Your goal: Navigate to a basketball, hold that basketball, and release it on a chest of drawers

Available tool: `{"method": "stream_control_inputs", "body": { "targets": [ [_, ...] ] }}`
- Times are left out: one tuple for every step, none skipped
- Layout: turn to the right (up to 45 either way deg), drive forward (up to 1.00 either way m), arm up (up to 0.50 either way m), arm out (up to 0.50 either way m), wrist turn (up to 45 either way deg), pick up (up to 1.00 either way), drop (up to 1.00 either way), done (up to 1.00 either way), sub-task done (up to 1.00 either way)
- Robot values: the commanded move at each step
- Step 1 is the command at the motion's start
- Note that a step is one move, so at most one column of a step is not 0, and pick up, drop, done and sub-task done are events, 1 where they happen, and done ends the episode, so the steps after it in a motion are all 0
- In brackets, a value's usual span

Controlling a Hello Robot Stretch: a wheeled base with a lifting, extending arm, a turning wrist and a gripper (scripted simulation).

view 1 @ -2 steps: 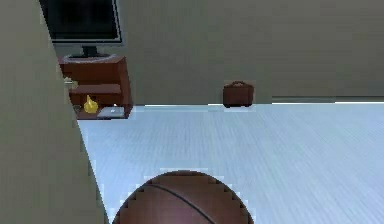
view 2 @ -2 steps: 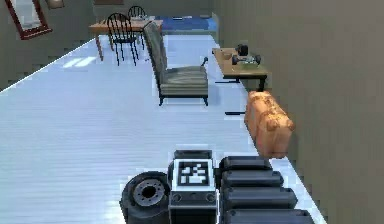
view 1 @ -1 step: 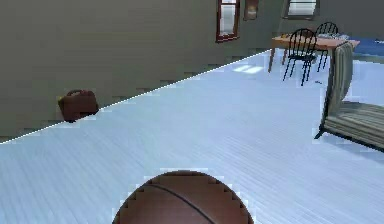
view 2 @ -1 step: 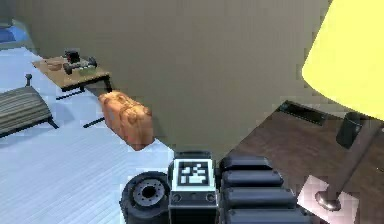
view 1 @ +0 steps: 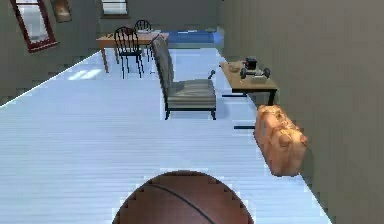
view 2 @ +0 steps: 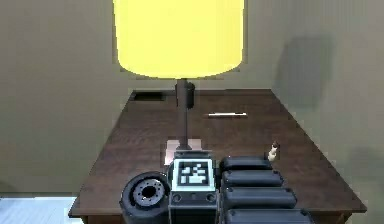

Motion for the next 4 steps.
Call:
{"method": "stream_control_inputs", "body": {
  "targets": [
    [45.0, 0.0, 0.0, 0.0, 0.0, 0.0, 0.0, 0.0, 0.0],
    [42.0, 0.0, 0.0, 0.0, 0.0, 0.0, 0.0, 0.0, 0.0],
    [-45.0, 0.0, 0.0, 0.0, 0.0, 0.0, 0.0, 0.0, 0.0],
    [-45.0, 0.0, 0.0, 0.0, 0.0, 0.0, 0.0, 0.0, 0.0]
  ]
}}
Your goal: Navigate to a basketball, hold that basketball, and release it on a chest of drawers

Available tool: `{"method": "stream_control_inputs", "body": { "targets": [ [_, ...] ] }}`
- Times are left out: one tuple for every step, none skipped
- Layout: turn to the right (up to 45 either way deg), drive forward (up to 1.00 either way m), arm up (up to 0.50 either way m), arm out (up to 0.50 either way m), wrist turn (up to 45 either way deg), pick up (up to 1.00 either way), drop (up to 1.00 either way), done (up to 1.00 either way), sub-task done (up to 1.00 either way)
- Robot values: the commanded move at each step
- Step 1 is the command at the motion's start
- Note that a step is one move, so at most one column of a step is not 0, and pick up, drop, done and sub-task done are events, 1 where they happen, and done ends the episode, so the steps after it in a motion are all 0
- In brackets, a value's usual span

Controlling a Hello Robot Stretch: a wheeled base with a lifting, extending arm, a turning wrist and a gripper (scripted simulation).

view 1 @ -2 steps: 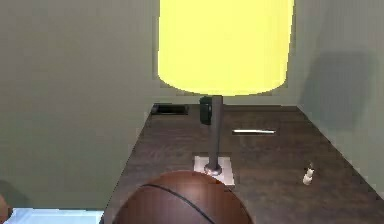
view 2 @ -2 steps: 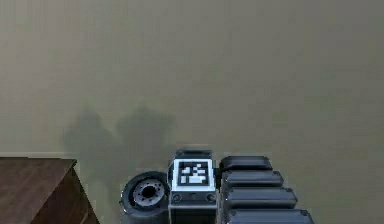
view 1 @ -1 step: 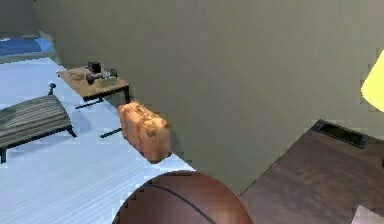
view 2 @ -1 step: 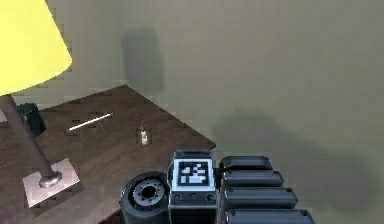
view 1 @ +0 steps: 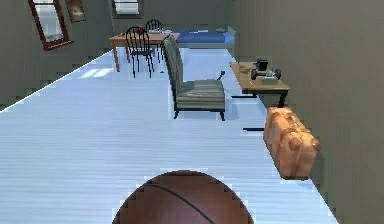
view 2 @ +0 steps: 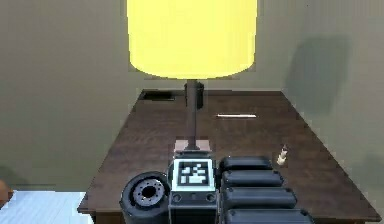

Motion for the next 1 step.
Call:
{"method": "stream_control_inputs", "body": {
  "targets": [
    [-45.0, 0.0, 0.0, 0.0, 0.0, 0.0, 0.0, 0.0, 0.0]
  ]
}}
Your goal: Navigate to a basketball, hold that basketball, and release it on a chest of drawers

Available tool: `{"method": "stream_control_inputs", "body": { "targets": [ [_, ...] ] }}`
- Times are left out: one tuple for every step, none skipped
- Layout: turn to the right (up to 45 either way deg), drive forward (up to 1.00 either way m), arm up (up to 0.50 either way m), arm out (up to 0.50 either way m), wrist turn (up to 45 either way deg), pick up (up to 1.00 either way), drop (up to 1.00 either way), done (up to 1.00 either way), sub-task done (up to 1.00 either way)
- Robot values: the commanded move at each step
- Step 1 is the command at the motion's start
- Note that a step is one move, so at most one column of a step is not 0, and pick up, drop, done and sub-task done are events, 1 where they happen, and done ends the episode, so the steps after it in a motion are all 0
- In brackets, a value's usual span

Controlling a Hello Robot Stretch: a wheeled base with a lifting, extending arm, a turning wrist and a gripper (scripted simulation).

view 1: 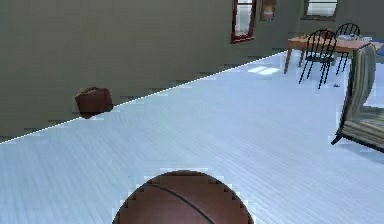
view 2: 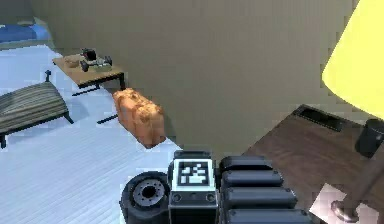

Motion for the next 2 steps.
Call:
{"method": "stream_control_inputs", "body": {
  "targets": [
    [-21.0, 0.0, 0.0, 0.0, 0.0, 0.0, 0.0, 0.0, 0.0],
    [45.0, 0.0, 0.0, 0.0, 0.0, 0.0, 0.0, 0.0, 0.0]
  ]
}}
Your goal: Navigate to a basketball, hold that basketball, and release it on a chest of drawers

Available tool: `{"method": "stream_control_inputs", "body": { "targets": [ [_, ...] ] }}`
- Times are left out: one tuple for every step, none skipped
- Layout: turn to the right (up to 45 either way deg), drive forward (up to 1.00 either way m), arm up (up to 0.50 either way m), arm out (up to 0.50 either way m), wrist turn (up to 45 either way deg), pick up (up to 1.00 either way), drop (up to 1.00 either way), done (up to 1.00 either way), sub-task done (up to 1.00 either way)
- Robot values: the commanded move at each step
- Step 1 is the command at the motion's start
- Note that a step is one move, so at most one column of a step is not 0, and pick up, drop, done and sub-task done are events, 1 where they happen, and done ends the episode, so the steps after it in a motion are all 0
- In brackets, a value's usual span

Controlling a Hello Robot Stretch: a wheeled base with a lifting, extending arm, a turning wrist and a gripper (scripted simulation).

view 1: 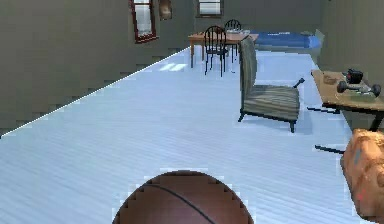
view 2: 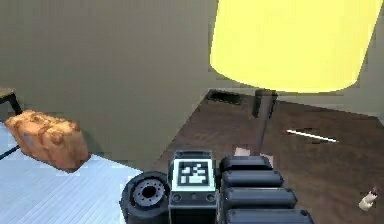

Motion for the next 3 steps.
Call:
{"method": "stream_control_inputs", "body": {
  "targets": [
    [45.0, 0.0, 0.0, 0.0, 0.0, 0.0, 0.0, 0.0, 0.0],
    [45.0, 0.0, 0.0, 0.0, 0.0, 0.0, 0.0, 0.0, 0.0],
    [-45.0, 0.0, 0.0, 0.0, 0.0, 0.0, 0.0, 0.0, 0.0]
  ]
}}
